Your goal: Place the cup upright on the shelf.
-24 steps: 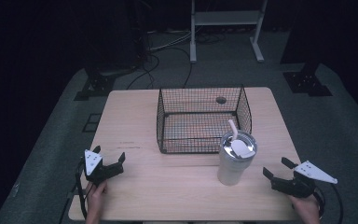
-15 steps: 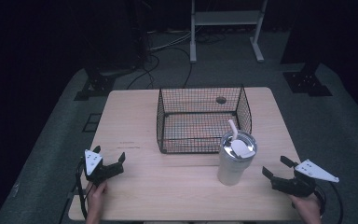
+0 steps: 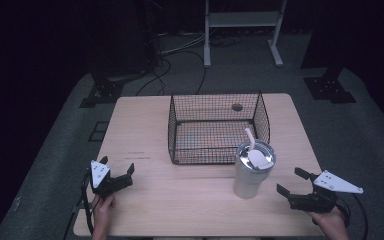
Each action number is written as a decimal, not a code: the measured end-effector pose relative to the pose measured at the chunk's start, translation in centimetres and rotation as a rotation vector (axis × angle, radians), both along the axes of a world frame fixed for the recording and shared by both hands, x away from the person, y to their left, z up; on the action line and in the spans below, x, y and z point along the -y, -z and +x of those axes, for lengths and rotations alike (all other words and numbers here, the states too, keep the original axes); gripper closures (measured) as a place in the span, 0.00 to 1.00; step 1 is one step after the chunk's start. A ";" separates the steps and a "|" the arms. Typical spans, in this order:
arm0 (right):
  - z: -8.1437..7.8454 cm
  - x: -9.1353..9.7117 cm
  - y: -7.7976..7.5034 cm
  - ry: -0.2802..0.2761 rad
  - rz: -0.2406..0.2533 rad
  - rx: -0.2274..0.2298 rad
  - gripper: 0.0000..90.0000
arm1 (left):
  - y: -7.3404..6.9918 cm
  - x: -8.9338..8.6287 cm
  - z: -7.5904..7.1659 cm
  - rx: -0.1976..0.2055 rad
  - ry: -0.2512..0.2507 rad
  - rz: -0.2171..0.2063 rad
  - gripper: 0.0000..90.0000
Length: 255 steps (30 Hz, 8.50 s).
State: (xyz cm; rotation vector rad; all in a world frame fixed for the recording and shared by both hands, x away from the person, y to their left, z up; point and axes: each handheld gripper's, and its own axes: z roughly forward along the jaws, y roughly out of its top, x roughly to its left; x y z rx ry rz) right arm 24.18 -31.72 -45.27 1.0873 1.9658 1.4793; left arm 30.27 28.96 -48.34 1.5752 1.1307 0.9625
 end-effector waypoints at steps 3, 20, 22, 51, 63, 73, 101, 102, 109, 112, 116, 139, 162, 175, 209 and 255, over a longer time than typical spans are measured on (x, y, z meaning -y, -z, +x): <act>-0.2 -0.4 -0.3 -0.038 -0.005 0.005 0.06 | 0.0 0.0 0.0 0.000 0.000 -0.001 0.00; -0.5 -2.9 -0.1 -0.131 -0.024 0.007 0.04 | 0.0 0.0 0.0 0.002 0.003 -0.001 0.00; -0.3 -3.7 -0.1 -0.138 -0.035 0.007 0.03 | 0.0 0.0 0.0 0.001 0.003 -0.002 0.00; 2.5 -7.9 0.3 -0.142 -0.026 0.033 0.03 | 0.0 0.0 0.0 0.003 0.007 -0.002 0.00; 3.4 -9.0 0.4 -0.136 -0.003 0.085 0.03 | 0.0 0.0 0.0 0.004 0.009 -0.002 0.00; 3.7 -9.7 0.5 -0.137 0.016 0.092 0.06 | 0.0 0.0 0.0 0.005 0.011 -0.001 0.00; 2.9 -10.4 0.0 -0.265 -0.039 0.164 0.10 | 0.0 0.0 0.0 0.005 0.012 0.001 0.00; 2.7 -10.5 -0.1 -0.273 -0.038 0.166 0.10 | 0.0 0.0 0.0 0.006 0.013 0.001 0.00; 2.1 -11.6 -1.1 -0.326 -0.050 0.207 0.10 | 0.0 0.0 0.0 0.006 0.012 -0.002 0.00; 2.1 -11.9 -1.5 -0.340 -0.055 0.212 0.10 | 0.0 0.0 -0.1 0.007 0.012 -0.001 0.00; 2.1 -12.6 -2.5 -0.374 -0.085 0.232 0.10 | 0.0 0.0 -0.1 0.008 0.012 -0.001 0.00; 4.4 -14.0 -7.7 -0.468 -0.069 0.261 0.10 | 0.0 0.0 -0.1 0.008 0.014 -0.001 0.00; 8.3 -15.0 -11.6 -0.480 -0.055 0.264 0.10 | 0.0 0.0 -0.1 0.016 0.017 -0.002 0.00; 10.9 -15.7 -12.6 -0.495 -0.035 0.222 0.09 | 0.0 -0.1 -0.1 0.017 0.017 -0.004 0.00; 18.6 -17.8 -13.5 -0.462 -0.029 0.116 0.09 | 0.0 -0.1 -0.1 0.017 0.017 -0.013 0.00; 26.6 -22.9 -10.6 -0.431 -0.070 0.058 0.09 | 0.0 -0.3 -0.2 0.022 0.023 -0.023 0.00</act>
